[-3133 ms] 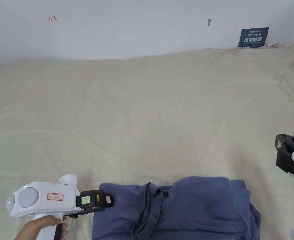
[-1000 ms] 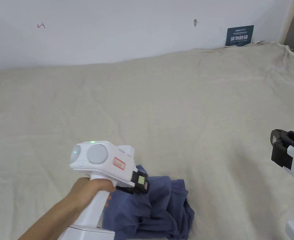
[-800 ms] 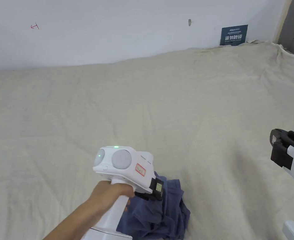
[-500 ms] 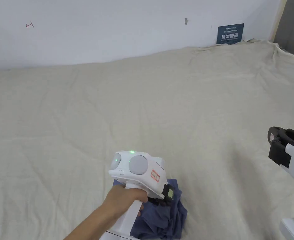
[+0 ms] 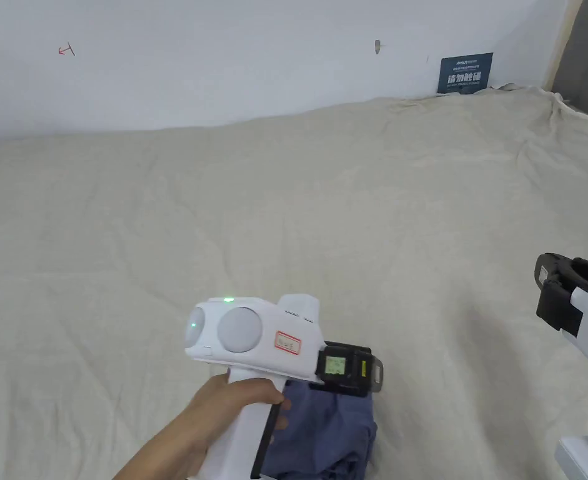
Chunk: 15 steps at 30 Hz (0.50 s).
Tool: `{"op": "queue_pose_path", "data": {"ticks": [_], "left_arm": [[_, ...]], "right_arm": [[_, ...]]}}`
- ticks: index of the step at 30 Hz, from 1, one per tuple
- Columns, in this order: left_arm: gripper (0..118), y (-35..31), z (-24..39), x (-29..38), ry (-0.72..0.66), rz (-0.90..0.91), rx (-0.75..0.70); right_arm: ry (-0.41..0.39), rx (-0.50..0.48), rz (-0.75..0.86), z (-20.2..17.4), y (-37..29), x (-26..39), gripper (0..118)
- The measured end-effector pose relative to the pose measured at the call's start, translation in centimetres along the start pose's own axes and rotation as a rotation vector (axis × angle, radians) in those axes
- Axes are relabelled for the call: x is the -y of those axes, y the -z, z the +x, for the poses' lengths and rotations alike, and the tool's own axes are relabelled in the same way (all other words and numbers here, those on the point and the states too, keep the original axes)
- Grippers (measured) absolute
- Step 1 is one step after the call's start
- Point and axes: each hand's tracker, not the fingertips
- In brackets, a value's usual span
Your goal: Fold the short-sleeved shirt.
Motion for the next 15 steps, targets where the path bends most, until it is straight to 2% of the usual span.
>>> {"op": "queue_pose_path", "data": {"ticks": [5, 10, 12, 15], "left_arm": [[117, -4.4, -2.5, 0.4, -0.013, 0.201, -0.105], [114, -5.9, -5.1, 1.7, -0.009, 0.323, -0.244], [98, -5.5, -5.7, 2.5, 0.002, 0.344, -0.275], [54, -3.8, -5.8, 4.2, 0.027, 0.383, -0.306]], "right_arm": [[-0.003, -0.007, 0.009, -0.3, 0.0, -0.4, 0], [-0.011, -0.012, 0.016, -0.7, 0.0, -0.7, 0], [-0.011, -0.014, 0.018, -0.8, 0.0, -0.7, 0], [-0.008, -0.015, 0.018, -0.9, 0.0, -0.7, 0]]}}
